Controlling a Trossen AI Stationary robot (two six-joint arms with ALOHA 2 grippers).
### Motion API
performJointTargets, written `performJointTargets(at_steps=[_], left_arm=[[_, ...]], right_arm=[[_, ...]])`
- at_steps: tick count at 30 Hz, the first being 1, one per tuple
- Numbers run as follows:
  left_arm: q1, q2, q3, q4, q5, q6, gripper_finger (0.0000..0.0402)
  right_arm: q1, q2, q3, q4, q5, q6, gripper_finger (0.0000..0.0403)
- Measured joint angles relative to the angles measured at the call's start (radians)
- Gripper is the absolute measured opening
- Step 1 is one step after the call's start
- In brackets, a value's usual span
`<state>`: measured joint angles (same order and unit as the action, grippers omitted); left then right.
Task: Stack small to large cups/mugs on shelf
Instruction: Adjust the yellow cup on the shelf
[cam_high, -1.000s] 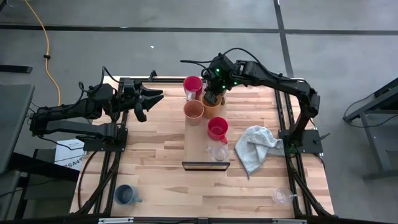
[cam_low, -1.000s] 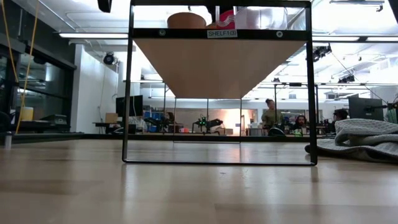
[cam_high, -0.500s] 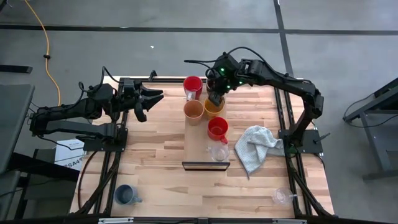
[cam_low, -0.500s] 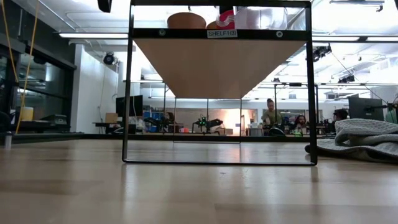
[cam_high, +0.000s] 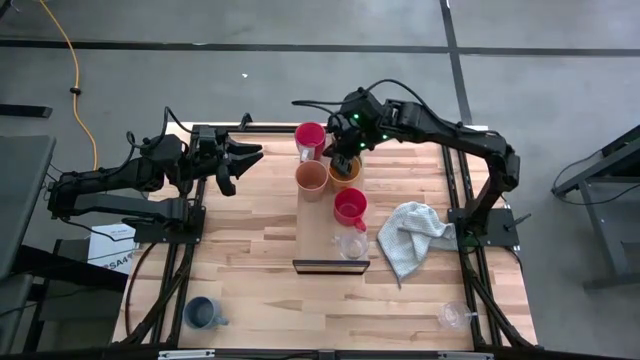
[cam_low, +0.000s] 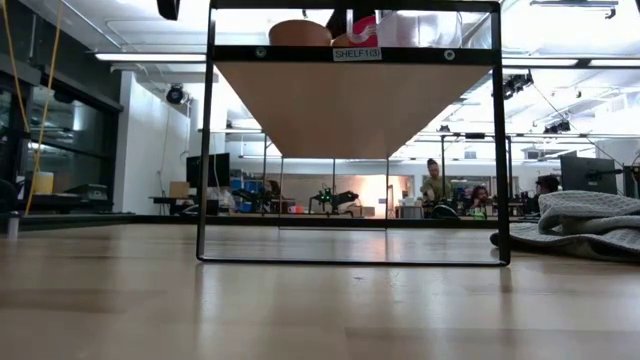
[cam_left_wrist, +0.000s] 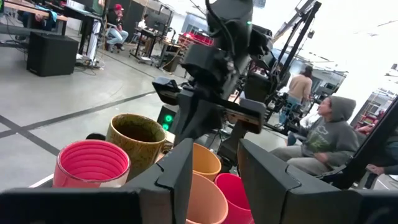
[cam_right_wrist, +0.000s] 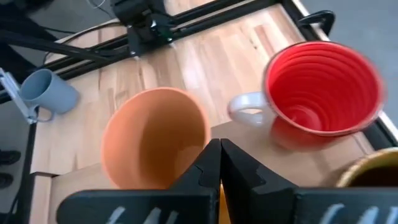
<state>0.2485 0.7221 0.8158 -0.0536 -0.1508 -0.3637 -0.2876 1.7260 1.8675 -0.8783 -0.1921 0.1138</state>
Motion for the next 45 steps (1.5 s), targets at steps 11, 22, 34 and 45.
performJointTargets(at_steps=[11,22,34,45], left_arm=[[0.000,0.000,0.000,0.000,0.000,0.000,0.0117],[0.000,0.000,0.000,0.000,0.000,0.000,0.0117],[0.000,0.000,0.000,0.000,0.000,0.000,0.0117],[0.000,0.000,0.000,0.000,0.000,0.000,0.0117]], right_arm=[[0.047,0.026,-0.001,-0.019,0.027,0.042,0.0000],[0.046,0.029,-0.001,-0.077,0.095,0.040,0.0000],[0.046,0.029,-0.001,-0.127,0.096,0.035,0.0000],[0.046,0.011,-0.001,-0.108,0.133,0.035,0.0000]])
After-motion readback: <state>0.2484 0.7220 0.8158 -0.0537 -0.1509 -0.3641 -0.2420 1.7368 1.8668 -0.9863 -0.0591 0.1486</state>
